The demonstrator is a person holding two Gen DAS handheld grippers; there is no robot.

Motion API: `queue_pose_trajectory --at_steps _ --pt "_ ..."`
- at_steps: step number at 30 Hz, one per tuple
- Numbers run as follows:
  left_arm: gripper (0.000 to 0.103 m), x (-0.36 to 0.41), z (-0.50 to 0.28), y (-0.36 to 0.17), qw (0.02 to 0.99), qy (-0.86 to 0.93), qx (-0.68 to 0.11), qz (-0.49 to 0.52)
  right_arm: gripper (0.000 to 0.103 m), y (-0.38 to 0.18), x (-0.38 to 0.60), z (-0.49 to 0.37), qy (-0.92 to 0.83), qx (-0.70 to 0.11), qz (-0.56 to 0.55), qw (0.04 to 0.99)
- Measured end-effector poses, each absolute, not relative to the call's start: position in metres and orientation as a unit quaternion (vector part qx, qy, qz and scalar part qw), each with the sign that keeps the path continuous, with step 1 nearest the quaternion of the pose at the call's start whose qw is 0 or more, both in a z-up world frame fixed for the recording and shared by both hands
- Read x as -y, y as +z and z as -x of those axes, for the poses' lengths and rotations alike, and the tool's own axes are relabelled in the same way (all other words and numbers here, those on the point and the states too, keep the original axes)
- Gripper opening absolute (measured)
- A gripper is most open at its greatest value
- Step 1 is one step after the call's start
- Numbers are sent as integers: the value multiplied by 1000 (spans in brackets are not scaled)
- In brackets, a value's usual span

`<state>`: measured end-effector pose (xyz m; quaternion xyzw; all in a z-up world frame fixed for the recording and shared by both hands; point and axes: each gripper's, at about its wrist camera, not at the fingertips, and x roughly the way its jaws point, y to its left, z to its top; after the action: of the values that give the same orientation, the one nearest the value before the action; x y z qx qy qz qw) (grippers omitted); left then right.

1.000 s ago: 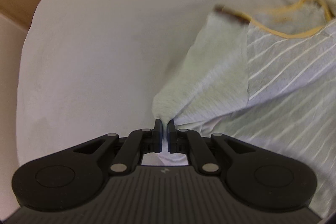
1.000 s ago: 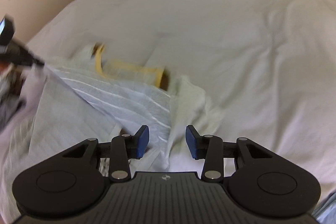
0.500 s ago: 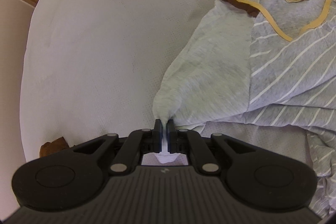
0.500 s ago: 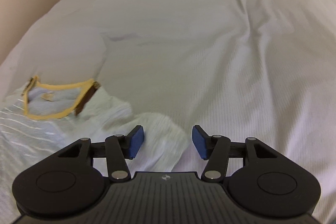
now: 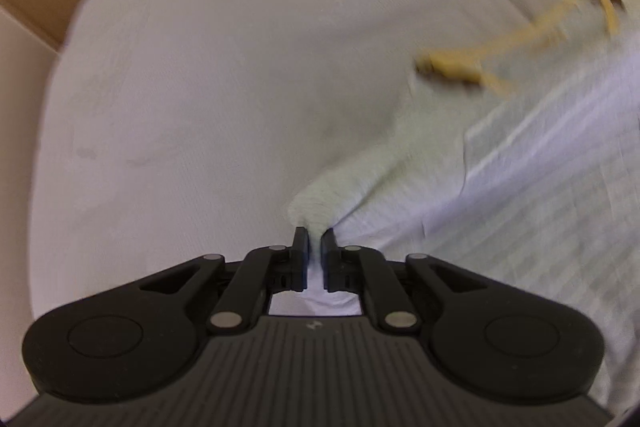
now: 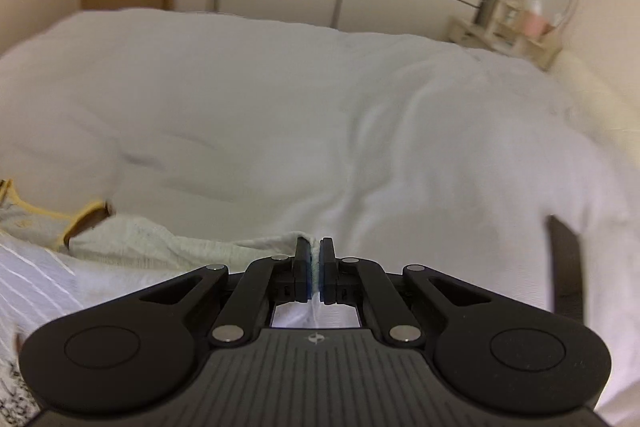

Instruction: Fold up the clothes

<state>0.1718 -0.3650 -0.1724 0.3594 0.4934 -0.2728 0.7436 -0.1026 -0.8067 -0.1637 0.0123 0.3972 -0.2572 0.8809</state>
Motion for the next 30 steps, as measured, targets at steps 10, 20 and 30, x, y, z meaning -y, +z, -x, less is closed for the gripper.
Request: queue_pose_trajectory --at_steps 10,20,30 --pt "31 339 -190 -149 762 -250 -523 -290 30 -213 790 78 -259 -458 -6 851" --pt "50 445 -234 -178 728 -390 -475 -304 48 -230 751 17 -78 -465 0 882" --pt "0 480 -240 -222 685 -456 -475 -312 0 -276 758 -48 -8 -527 -22 850"
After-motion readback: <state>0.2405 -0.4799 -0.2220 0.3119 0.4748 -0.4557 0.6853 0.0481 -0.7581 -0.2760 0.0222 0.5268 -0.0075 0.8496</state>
